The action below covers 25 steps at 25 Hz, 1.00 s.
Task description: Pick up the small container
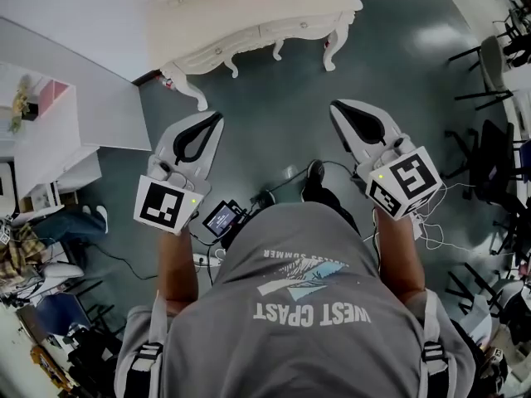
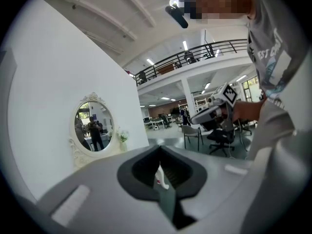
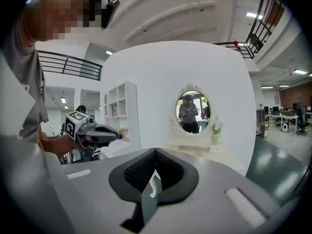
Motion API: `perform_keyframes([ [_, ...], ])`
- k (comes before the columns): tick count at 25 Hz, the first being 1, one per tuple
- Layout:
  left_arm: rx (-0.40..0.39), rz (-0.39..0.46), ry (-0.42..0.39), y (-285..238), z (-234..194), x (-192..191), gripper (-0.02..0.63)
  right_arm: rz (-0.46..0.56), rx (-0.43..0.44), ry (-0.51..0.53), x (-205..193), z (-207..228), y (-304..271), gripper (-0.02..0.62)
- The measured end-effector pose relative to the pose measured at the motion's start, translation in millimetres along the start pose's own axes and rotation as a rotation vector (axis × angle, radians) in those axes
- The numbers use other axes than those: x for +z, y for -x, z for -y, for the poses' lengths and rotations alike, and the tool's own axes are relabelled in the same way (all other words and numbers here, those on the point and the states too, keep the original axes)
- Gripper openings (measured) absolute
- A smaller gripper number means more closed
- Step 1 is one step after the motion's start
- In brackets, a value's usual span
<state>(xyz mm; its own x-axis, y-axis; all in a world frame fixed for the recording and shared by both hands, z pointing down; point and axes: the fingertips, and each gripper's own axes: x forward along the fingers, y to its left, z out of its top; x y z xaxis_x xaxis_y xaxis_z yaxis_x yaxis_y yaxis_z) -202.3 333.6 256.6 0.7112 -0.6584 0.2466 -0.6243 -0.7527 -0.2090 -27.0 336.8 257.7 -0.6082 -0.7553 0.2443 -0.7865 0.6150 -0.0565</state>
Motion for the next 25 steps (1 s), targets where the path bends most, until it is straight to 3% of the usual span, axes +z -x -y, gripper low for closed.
perform_keyframes([
  [13,0.15,-0.046,0.012,-93.4,5.3,34.0,0.002,0.02,0.157,0.015,10.9,117.8,-21.5,0.002],
  [20,0.22,-0.077,0.019,-121.3,13.2,42.5,0.002,0.021,0.239,0.015,9.8,151.6,-26.0,0.002],
  [25,0.22,-0.101,0.026,-134.4,15.7,44.8,0.002,0.02,0.243,-0.008,4.2,169.2,-27.2,0.002],
])
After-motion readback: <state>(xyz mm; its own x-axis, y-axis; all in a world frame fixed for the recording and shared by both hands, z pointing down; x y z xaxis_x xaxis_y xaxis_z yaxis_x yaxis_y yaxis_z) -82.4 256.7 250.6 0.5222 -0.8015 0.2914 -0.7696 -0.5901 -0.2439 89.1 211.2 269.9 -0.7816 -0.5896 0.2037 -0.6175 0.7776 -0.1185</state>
